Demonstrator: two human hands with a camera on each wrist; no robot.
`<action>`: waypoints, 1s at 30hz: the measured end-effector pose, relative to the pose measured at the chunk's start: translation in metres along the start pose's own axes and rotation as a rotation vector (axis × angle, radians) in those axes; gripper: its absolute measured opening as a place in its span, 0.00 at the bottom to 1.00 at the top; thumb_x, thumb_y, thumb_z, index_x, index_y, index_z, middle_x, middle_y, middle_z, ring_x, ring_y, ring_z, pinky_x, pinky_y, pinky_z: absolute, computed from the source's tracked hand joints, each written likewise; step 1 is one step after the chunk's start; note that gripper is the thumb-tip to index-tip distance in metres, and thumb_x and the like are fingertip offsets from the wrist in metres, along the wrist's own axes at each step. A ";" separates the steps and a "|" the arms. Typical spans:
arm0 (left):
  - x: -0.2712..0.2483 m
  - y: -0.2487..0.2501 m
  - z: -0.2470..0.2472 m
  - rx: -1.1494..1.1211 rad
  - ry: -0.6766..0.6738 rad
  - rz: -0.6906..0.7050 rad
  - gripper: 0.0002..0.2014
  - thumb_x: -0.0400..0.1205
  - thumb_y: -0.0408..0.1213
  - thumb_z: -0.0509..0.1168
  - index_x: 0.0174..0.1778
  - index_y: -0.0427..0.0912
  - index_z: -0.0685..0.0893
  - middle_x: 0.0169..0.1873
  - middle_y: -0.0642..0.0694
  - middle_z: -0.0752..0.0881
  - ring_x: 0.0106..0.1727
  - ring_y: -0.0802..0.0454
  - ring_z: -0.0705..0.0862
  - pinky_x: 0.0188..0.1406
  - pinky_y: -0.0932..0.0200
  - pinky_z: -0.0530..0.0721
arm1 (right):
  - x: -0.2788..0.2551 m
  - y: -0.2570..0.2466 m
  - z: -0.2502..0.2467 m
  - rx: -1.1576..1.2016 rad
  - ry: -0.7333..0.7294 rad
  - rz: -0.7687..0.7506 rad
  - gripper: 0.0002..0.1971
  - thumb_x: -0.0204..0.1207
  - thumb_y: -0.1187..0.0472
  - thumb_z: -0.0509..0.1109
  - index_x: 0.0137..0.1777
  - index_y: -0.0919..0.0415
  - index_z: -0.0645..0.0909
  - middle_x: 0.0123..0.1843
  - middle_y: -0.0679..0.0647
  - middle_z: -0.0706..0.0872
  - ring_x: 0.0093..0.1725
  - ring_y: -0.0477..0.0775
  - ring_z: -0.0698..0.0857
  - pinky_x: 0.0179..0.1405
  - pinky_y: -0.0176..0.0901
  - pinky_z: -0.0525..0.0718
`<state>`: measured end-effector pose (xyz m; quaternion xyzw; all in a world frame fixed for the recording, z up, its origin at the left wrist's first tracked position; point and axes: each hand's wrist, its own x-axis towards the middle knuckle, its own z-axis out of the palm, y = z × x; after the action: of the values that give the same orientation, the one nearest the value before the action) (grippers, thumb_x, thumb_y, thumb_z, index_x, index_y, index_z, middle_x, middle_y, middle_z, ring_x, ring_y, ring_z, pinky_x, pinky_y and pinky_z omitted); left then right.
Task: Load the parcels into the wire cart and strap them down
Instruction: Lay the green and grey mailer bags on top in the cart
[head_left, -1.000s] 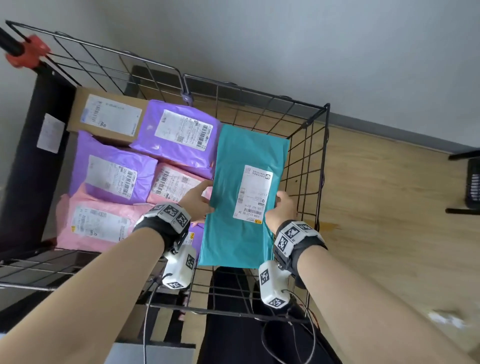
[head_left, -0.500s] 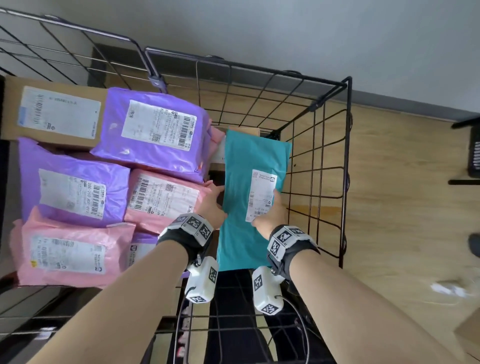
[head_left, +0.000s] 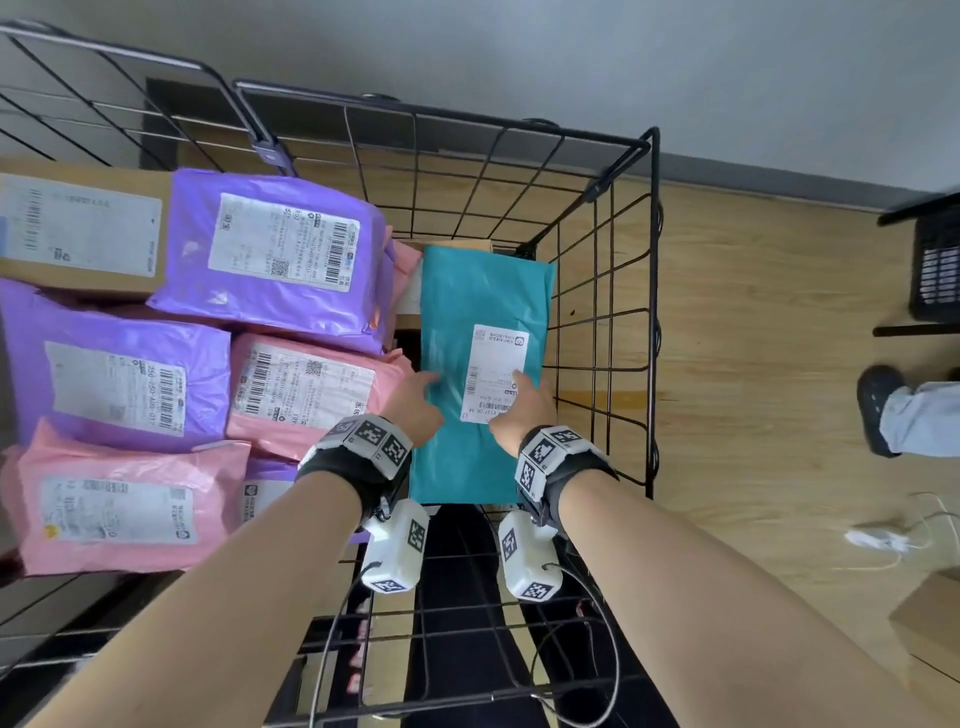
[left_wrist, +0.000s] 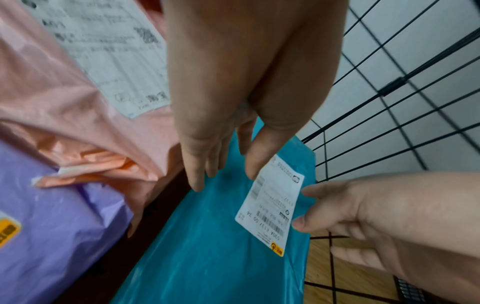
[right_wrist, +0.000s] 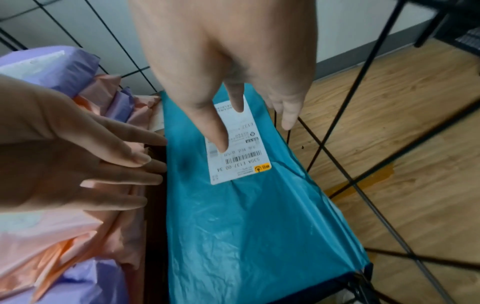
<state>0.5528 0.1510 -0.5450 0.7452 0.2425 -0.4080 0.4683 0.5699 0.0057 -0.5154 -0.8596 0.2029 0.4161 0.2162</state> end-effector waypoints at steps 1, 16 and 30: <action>-0.007 0.004 -0.002 0.014 0.002 0.007 0.30 0.78 0.18 0.61 0.76 0.39 0.69 0.63 0.37 0.74 0.38 0.56 0.77 0.31 0.72 0.79 | -0.004 -0.003 -0.004 -0.015 0.001 -0.019 0.37 0.74 0.68 0.68 0.81 0.56 0.58 0.79 0.62 0.60 0.75 0.61 0.69 0.73 0.48 0.72; -0.212 0.025 -0.050 0.227 0.494 -0.106 0.17 0.80 0.32 0.56 0.63 0.47 0.78 0.60 0.43 0.83 0.53 0.44 0.83 0.54 0.56 0.80 | -0.146 -0.059 -0.056 -0.388 -0.095 -0.616 0.18 0.79 0.62 0.63 0.69 0.61 0.76 0.69 0.60 0.80 0.67 0.63 0.79 0.63 0.47 0.78; -0.501 -0.104 0.091 -0.198 1.064 -0.519 0.15 0.81 0.36 0.57 0.62 0.45 0.80 0.60 0.41 0.83 0.61 0.40 0.82 0.57 0.56 0.78 | -0.395 -0.009 0.026 -0.792 -0.338 -1.411 0.22 0.80 0.54 0.66 0.72 0.59 0.75 0.70 0.60 0.80 0.70 0.60 0.77 0.67 0.43 0.72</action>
<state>0.1656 0.1262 -0.1989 0.7164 0.6546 -0.0552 0.2350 0.3331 0.0940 -0.2111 -0.7234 -0.5813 0.3470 0.1354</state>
